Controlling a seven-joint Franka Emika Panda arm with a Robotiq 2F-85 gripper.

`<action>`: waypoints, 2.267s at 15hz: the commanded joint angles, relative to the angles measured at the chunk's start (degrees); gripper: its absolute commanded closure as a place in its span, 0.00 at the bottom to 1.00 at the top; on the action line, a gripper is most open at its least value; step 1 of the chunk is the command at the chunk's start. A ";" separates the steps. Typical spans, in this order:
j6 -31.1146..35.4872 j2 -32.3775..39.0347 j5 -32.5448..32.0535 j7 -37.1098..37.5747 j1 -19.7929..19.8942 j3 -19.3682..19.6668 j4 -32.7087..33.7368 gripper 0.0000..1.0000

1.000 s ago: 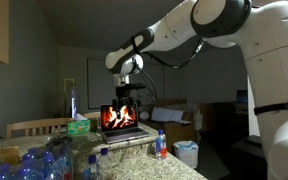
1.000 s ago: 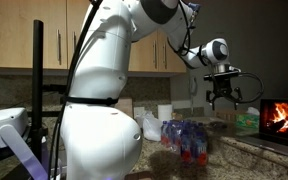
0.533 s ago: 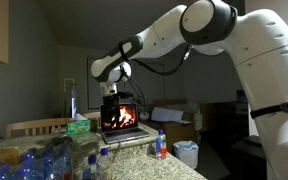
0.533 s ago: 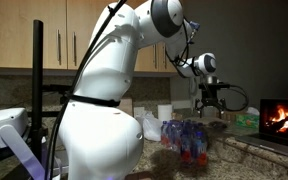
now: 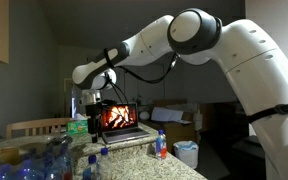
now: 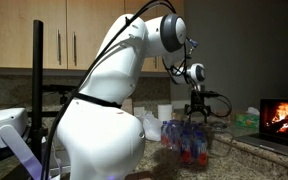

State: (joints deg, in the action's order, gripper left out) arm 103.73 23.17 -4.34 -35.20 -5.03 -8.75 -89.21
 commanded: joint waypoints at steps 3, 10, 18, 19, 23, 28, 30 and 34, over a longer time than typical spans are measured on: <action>-5.14 2.42 -2.70 -10.20 0.66 -0.63 3.47 0.00; -4.41 1.99 -1.17 -25.22 2.61 -0.19 1.31 0.00; -3.78 1.50 -0.61 -28.66 2.49 -0.23 -1.04 0.00; -3.71 1.54 -0.53 -28.42 2.40 -0.25 -1.26 0.00; -3.44 1.83 -0.24 -28.10 2.12 -0.42 -1.92 0.00; -2.94 2.51 0.04 -27.28 2.10 -0.46 -2.07 0.00; -2.71 3.03 -0.02 -26.79 1.97 -0.42 -1.93 0.00; -2.42 3.83 -0.12 -26.21 1.89 -0.34 -1.68 0.00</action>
State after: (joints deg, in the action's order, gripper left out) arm 99.83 27.22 -5.25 -61.63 -3.24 -9.15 -90.05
